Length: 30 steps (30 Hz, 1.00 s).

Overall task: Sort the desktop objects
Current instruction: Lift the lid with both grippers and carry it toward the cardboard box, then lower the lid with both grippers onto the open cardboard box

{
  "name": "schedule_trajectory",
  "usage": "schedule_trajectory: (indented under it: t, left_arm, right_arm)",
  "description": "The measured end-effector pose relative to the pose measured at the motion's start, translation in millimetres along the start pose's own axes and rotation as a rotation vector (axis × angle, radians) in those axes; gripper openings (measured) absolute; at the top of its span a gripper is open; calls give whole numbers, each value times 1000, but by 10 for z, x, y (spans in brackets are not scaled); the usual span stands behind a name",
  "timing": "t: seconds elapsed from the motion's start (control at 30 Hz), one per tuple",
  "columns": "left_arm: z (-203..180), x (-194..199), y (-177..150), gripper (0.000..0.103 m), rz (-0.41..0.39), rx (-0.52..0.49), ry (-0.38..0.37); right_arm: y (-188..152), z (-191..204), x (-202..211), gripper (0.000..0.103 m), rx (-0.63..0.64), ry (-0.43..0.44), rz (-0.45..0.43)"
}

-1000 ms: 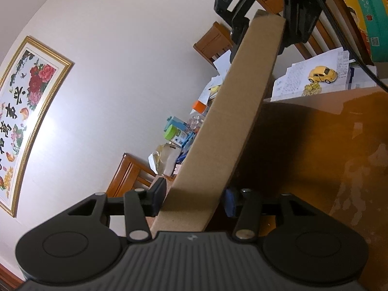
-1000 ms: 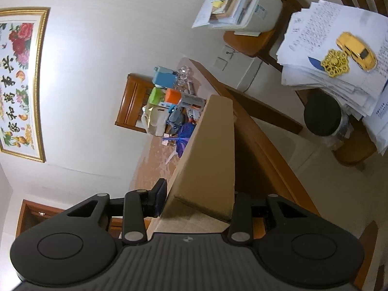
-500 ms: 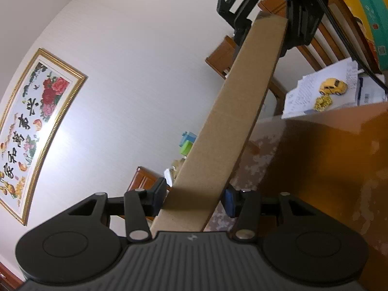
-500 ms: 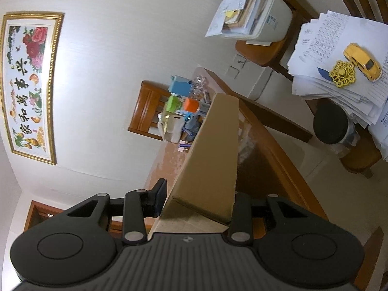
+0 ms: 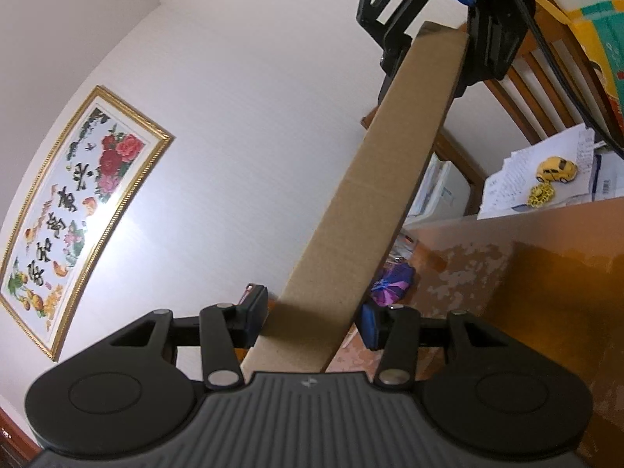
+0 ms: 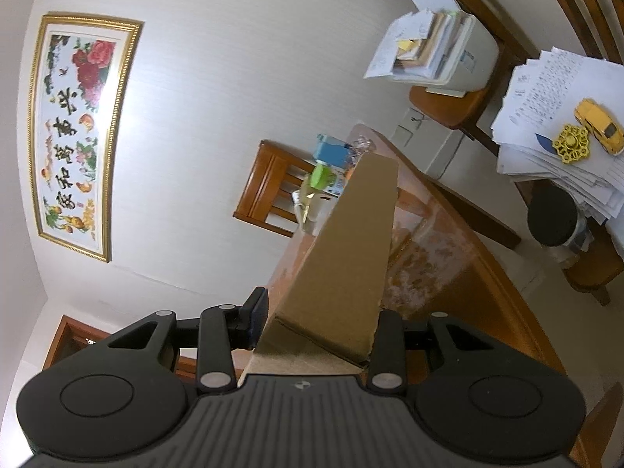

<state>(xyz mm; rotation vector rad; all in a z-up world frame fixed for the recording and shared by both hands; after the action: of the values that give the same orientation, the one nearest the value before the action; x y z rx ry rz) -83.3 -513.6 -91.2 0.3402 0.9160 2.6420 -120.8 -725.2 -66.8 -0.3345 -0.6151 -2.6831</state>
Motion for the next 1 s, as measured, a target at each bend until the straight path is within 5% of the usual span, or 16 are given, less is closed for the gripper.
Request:
schedule_trajectory:
  t: [0.33,1.0]
  left_arm:
    - [577,160,-223,49,-18,61,100]
    - [896,313,-321,49,-127,108,112]
  right_arm:
    - [-253,589,-79,48,71,70,-7]
    - [-589,1284,217,48,172,60,-94]
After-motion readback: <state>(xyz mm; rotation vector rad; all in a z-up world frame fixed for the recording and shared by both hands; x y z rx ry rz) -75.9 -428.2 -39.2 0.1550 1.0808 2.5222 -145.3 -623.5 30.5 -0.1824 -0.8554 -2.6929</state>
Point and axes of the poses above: each gripper's, at about its wrist camera, not at the fingertips, and x roughly against the way its jaws point, z to its left, y to its top, the point moved 3 cm from there along -x, roughly the way its jaws point, and after that the axes turned 5 degrees about x, right-handed, at the moved point
